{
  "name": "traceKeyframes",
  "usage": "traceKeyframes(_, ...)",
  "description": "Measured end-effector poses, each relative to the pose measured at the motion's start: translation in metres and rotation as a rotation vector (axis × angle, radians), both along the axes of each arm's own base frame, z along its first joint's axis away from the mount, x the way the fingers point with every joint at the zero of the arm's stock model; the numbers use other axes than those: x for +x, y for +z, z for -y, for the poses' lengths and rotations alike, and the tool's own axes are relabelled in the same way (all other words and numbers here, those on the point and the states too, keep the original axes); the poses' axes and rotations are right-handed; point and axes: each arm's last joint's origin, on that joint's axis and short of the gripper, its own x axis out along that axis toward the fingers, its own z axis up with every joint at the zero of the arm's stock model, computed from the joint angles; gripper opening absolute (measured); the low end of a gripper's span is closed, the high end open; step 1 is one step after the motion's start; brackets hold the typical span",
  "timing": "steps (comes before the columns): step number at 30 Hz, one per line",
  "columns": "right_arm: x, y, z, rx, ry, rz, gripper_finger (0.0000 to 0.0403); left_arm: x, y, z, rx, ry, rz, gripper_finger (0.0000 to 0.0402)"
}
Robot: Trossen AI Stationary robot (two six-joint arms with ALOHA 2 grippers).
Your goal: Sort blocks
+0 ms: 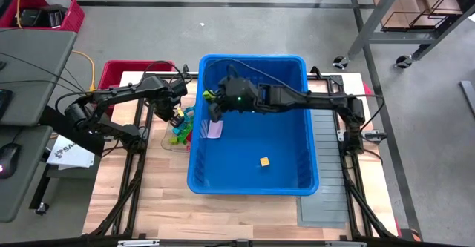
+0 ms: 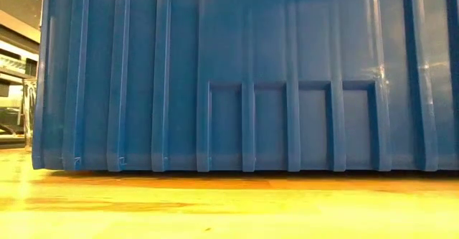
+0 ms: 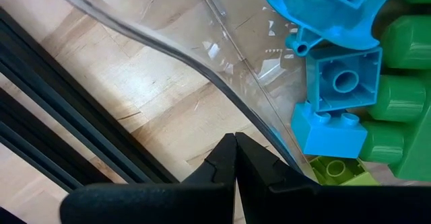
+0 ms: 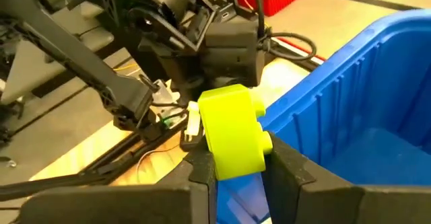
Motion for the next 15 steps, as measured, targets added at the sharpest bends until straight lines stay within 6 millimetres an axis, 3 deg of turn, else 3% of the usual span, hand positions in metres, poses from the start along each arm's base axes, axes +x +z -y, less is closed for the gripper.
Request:
traceKeyframes(4,0.01,-0.007,-0.006,0.029,0.063,0.036,0.0064,0.0,0.0,0.0,0.0,0.0,0.001,0.0)
traceKeyframes(8,0.033,-0.023,-0.011,0.095,0.138,0.143,0.0064,0.0,0.0,0.0,-0.001,0.0,0.0,0.0)
traceKeyframes(15,0.056,-0.052,-0.008,0.149,0.071,0.224,0.0075,0.0,0.0,0.0,-0.002,0.007,-0.002,0.0)
